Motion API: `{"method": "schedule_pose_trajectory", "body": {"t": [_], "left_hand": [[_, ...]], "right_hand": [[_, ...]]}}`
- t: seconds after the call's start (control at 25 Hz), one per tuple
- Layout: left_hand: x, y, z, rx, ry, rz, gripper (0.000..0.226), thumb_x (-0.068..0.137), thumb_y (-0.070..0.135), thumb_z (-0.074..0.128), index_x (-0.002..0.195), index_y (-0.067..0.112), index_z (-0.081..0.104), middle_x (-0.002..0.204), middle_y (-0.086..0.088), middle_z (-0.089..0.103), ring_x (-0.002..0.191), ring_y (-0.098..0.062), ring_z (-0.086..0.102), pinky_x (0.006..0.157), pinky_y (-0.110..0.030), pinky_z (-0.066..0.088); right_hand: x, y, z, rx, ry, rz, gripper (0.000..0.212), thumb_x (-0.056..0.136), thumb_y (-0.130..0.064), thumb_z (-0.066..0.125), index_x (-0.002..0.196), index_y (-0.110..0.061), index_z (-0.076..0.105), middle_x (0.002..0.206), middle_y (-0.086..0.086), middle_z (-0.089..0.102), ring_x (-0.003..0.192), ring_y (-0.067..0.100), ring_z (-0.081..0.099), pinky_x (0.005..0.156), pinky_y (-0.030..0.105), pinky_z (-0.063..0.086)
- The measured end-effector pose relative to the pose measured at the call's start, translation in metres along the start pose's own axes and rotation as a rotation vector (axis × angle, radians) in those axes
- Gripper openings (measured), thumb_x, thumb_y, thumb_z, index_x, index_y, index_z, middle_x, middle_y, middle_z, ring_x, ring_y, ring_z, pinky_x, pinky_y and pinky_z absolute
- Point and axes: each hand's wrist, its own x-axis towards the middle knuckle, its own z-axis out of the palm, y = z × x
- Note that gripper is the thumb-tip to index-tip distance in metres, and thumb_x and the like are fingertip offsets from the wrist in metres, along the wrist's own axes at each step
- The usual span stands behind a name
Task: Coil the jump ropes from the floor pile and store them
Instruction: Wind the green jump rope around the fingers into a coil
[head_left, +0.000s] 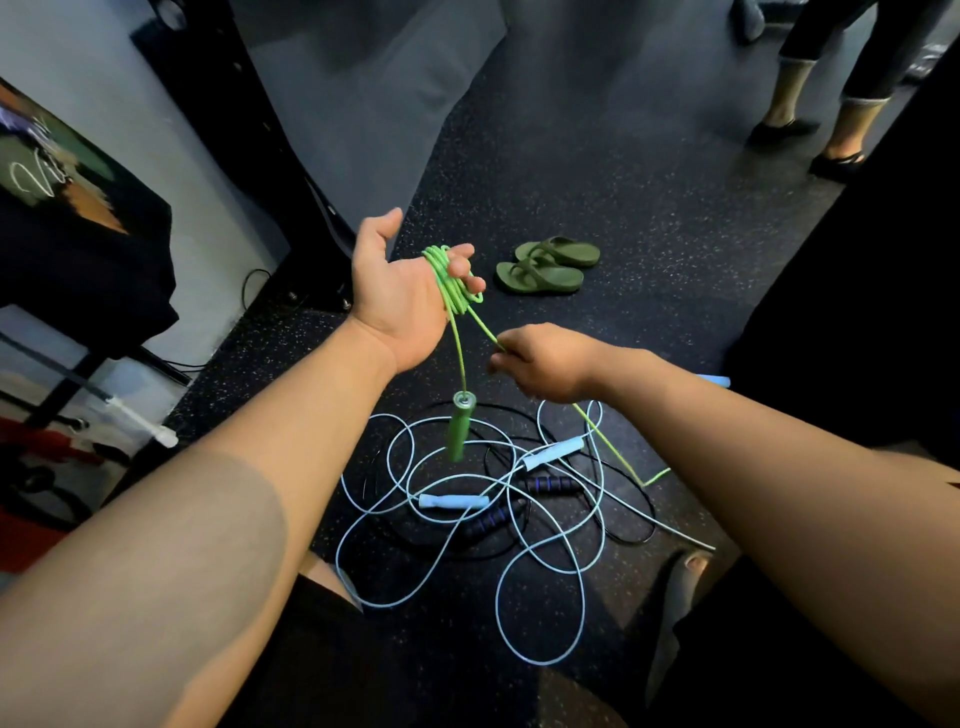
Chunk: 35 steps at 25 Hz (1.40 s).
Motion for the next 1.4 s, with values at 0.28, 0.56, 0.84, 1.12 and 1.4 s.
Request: {"method": "schedule_pose_trajectory", "body": {"t": [0.28, 0.56, 0.84, 1.12, 1.4], "left_hand": [[0.010, -0.015, -0.004, 0.405, 0.228, 0.026, 0.071, 0.080, 0.060, 0.046, 0.114, -0.002, 0.052, 0.071, -0.008, 0.052, 0.068, -0.026, 0.057, 0.077, -0.038, 0.046], [-0.002, -0.031, 0.004, 0.775, -0.141, -0.179, 0.088, 0.099, 0.067, 0.013, 0.097, -0.002, 0.067, 0.087, -0.023, 0.063, 0.077, -0.024, 0.060, 0.075, -0.027, 0.052], [-0.008, -0.020, 0.012, 0.743, -0.250, -0.355, 0.084, 0.093, 0.076, 0.003, 0.082, 0.008, 0.051, 0.052, -0.007, 0.045, 0.058, -0.030, 0.053, 0.081, -0.039, 0.046], [-0.016, 0.000, 0.015, 0.491, -0.274, -0.390, 0.088, 0.084, 0.085, 0.010, 0.073, 0.009, 0.054, 0.042, 0.001, 0.032, 0.050, -0.027, 0.046, 0.088, -0.041, 0.044], [-0.014, 0.007, 0.008, 0.068, -0.163, -0.197, 0.082, 0.082, 0.087, 0.024, 0.084, 0.009, 0.052, 0.061, -0.002, 0.049, 0.076, -0.030, 0.059, 0.083, -0.036, 0.050]], "right_hand": [[-0.009, -0.018, -0.014, -0.240, 0.167, -0.150, 0.023, 0.098, -0.038, 0.047, 0.089, -0.018, 0.055, 0.080, 0.006, 0.063, 0.077, 0.032, 0.059, 0.061, 0.035, 0.039], [-0.016, -0.016, -0.035, -0.263, 0.424, -0.188, 0.025, 0.088, -0.053, 0.060, 0.093, -0.029, 0.065, 0.084, -0.006, 0.071, 0.081, 0.023, 0.066, 0.063, 0.037, 0.051], [-0.018, 0.007, -0.033, -0.153, 0.531, -0.190, 0.036, 0.088, -0.063, 0.056, 0.095, -0.028, 0.061, 0.090, -0.008, 0.068, 0.082, 0.016, 0.063, 0.062, 0.034, 0.046], [-0.007, 0.028, -0.018, 0.165, 0.480, -0.124, 0.027, 0.103, -0.037, 0.045, 0.082, -0.020, 0.045, 0.067, -0.005, 0.049, 0.062, 0.013, 0.044, 0.062, 0.035, 0.038], [0.007, 0.033, 0.011, 0.351, 0.188, 0.059, 0.036, 0.105, -0.037, 0.039, 0.084, -0.015, 0.058, 0.058, 0.003, 0.058, 0.047, 0.014, 0.054, 0.053, 0.027, 0.044]]}}
